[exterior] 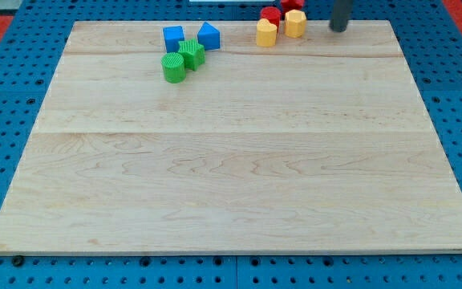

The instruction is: Push the yellow hexagon into the red circle

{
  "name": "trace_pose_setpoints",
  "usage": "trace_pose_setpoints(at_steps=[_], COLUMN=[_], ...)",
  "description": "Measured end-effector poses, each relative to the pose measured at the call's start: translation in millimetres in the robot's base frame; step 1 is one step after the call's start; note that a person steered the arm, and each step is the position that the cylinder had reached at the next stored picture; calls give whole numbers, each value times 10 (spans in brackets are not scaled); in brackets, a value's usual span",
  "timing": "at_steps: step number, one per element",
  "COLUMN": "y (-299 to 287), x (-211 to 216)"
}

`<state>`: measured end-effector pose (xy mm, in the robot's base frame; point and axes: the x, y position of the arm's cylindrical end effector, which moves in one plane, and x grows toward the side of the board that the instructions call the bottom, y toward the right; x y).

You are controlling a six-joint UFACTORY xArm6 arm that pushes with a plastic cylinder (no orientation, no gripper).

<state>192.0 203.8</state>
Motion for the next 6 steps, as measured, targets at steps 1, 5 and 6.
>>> trace_pose_setpoints(at_steps=[1, 5, 6], y=[-65, -932, -893], x=[-9, 598, 658])
